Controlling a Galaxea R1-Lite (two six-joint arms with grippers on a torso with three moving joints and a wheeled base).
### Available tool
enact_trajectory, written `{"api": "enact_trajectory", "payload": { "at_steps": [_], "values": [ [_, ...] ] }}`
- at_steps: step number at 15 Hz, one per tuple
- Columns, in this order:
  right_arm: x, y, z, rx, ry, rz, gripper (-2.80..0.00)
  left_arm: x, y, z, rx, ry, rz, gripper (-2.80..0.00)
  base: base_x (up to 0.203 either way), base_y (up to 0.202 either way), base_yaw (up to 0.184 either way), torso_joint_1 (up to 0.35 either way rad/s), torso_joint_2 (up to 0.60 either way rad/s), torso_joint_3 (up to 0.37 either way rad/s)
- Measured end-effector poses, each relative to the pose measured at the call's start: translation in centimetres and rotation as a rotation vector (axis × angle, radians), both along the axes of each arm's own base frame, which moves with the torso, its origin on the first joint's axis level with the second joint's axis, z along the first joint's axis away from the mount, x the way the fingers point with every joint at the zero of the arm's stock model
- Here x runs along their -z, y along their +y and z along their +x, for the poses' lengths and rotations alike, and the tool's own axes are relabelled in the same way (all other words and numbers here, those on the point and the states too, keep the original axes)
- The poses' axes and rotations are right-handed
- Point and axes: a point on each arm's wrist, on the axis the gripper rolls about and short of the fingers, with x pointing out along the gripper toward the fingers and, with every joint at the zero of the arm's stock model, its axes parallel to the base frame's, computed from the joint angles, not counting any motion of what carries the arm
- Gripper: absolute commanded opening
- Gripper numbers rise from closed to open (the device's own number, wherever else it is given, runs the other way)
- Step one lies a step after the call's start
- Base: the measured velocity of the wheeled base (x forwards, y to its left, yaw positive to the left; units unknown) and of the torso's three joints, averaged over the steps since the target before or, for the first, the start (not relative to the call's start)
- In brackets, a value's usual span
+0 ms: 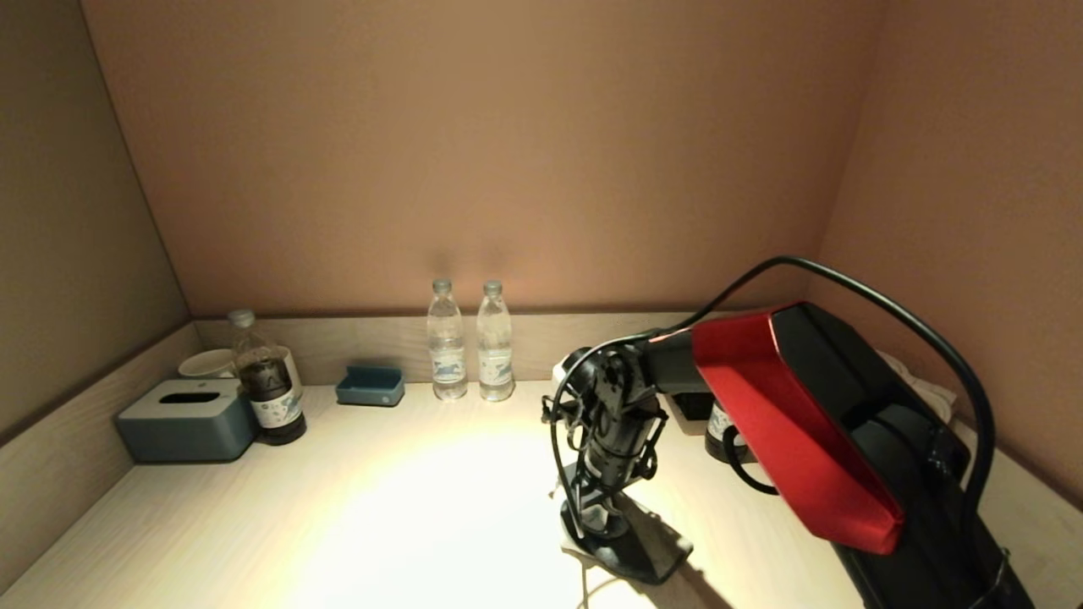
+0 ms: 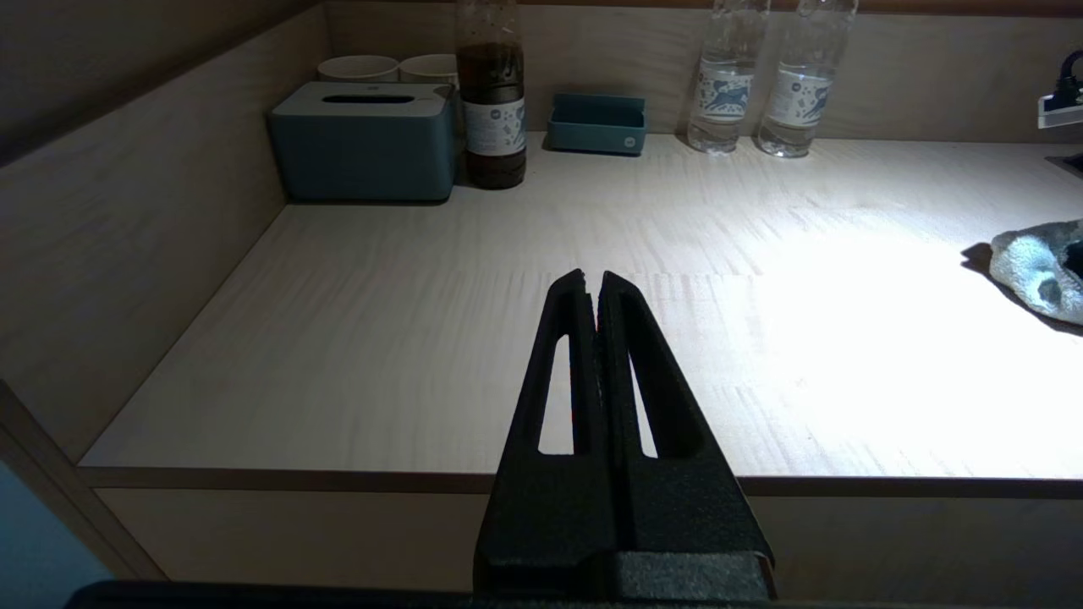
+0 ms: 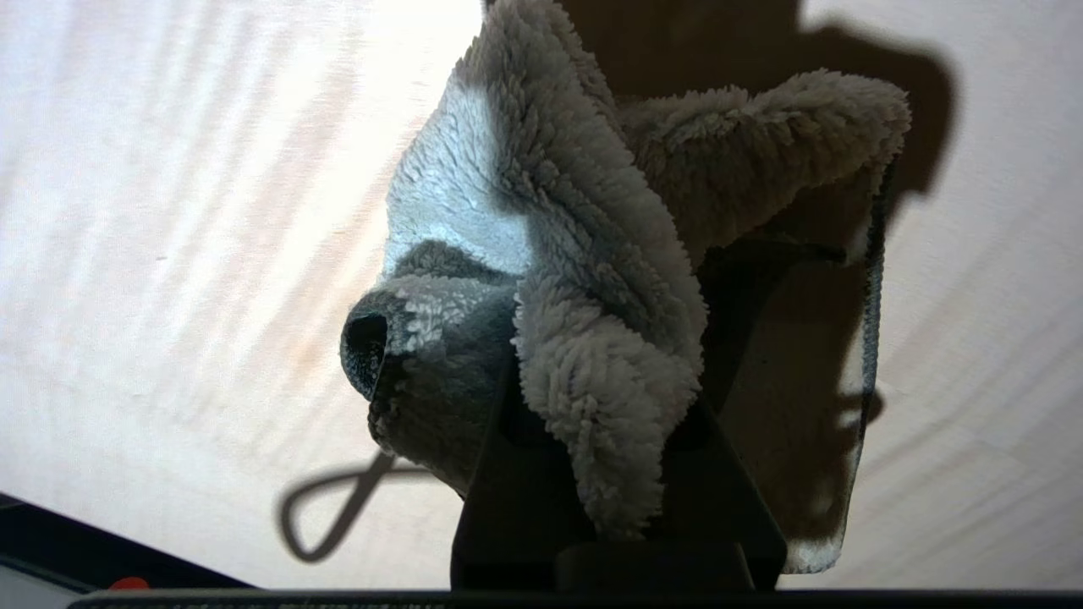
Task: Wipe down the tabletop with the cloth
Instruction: Sweep the stains on the table
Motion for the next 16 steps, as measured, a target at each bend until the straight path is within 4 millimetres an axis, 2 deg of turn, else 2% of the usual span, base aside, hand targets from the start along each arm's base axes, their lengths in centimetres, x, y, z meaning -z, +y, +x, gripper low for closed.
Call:
{"api": "enact_trajectory", "payload": {
  "at_steps": [2,7,12,16],
  "values": [
    [-0.3,1.7,-1.1,-0.050,0.014,0.029,-2.80,0.0,0.0,0.0,0.001,0.000,0.000,-2.80,0.000,0.000,0.000,0.000,0.00,0.000],
    [-0.9,2.8,-2.7,-0.114,0.081,0.072,-2.80,0.0,0.0,0.0,0.001,0.001,0.000,-2.80,0.000,0.000,0.000,0.000,0.00,0.000],
    [-0.5,-0.3,-1.5,-0.028,0.121,0.037,-2.80,0.0,0.0,0.0,0.002,0.000,0.000,-2.80,0.000,0.000,0.000,0.000,0.00,0.000],
    [0.2,-4.8,-0.2,0.105,0.135,-0.064,-2.80,0.0,0.0,0.0,0.001,0.000,0.000,-2.80,0.000,0.000,0.000,0.000,0.00,0.000]
  ]
}}
